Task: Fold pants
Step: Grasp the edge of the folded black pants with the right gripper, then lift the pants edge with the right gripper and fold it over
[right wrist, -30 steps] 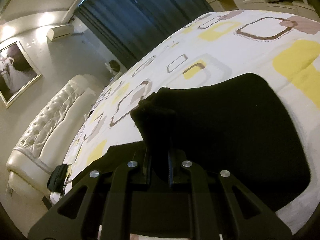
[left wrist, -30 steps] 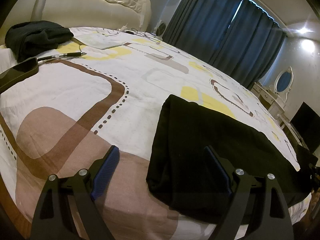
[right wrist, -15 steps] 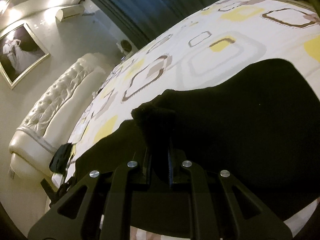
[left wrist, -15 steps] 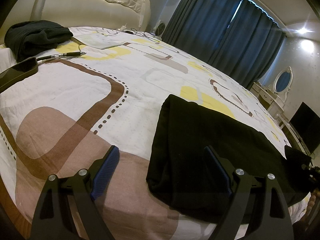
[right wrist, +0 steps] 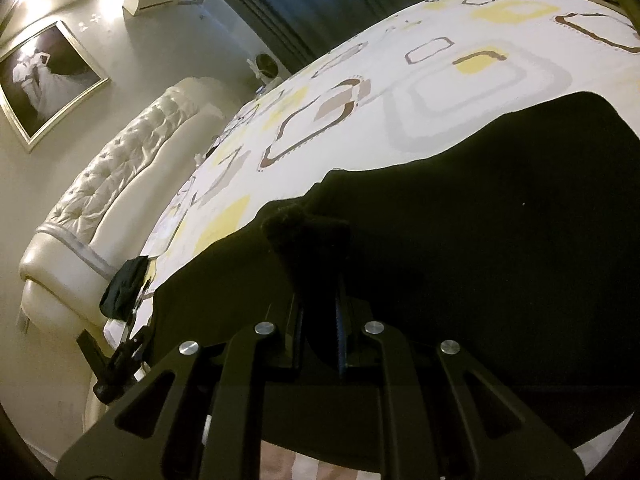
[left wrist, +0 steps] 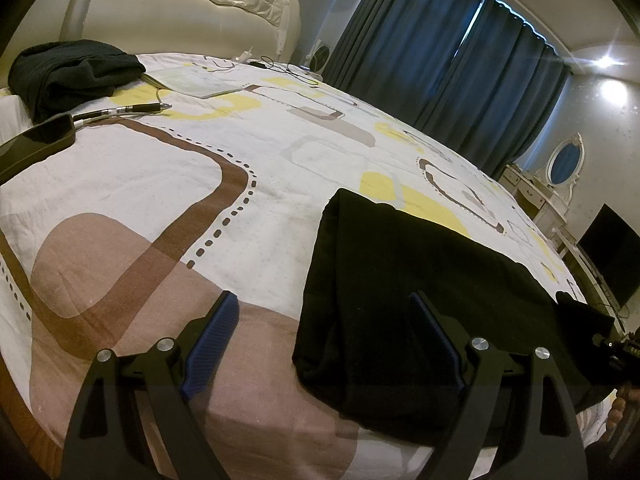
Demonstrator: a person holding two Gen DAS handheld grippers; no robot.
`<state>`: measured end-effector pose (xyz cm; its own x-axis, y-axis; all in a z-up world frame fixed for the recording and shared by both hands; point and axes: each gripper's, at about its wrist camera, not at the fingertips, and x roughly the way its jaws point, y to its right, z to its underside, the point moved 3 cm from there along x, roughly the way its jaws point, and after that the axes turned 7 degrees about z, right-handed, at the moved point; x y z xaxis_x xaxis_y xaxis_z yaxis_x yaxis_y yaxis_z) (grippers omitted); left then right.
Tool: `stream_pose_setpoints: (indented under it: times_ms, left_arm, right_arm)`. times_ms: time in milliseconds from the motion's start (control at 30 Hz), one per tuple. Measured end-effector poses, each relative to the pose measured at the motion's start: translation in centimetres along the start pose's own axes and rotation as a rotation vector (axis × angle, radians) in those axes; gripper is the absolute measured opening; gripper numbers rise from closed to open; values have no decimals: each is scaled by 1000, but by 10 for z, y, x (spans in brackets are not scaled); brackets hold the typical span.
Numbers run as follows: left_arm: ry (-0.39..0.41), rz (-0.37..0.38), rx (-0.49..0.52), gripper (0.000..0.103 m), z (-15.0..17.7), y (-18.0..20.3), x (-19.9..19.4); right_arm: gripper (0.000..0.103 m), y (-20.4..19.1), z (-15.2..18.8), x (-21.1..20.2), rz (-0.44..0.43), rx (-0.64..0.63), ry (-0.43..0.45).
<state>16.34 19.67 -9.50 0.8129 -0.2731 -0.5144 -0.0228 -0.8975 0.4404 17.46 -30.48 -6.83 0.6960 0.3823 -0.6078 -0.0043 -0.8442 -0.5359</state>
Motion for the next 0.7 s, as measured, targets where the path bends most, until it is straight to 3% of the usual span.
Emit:
stream_pose_setpoints:
  times_ms: [700]
  left_arm:
    - [1,2,-3,85,0,0,-1]
  right_arm:
    - [12,-21,14,16,5,-70,-50]
